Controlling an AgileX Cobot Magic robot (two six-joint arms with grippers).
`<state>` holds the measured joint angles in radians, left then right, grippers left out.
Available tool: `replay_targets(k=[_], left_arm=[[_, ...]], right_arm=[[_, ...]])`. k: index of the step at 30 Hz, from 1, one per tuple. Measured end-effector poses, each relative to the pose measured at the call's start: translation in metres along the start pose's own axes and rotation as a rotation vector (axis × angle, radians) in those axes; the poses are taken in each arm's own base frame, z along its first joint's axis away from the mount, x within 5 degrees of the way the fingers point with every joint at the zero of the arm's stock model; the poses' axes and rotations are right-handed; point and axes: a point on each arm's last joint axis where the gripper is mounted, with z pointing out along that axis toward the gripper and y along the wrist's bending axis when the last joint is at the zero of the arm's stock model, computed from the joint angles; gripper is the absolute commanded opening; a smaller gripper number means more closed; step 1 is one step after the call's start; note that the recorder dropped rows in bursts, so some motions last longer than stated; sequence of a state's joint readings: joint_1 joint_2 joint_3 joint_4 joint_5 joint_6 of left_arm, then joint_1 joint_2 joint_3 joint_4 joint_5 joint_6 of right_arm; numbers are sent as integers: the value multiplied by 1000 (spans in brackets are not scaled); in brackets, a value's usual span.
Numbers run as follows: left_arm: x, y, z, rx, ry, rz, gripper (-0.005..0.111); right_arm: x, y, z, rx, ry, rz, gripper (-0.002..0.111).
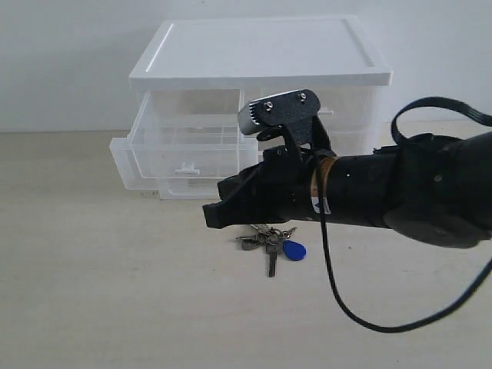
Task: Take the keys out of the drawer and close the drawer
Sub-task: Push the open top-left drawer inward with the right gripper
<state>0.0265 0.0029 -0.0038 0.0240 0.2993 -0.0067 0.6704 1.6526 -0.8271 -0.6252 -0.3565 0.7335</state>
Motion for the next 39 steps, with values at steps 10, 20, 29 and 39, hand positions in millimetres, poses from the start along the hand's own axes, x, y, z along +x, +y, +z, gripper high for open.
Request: replay_targets(k=[10, 20, 29, 39], left_arm=[[0, 0, 0, 0, 0, 0, 4], [0, 0, 0, 0, 0, 0, 4], [0, 0, 0, 0, 0, 0, 4], [0, 0, 0, 0, 0, 0, 4]], right_arm=[[-17, -8, 32, 43, 8, -55, 0], [-41, -6, 34, 57, -39, -118, 0], [-48, -2, 36, 45, -63, -132, 0], [-37, 0, 55, -29, -104, -92, 0]])
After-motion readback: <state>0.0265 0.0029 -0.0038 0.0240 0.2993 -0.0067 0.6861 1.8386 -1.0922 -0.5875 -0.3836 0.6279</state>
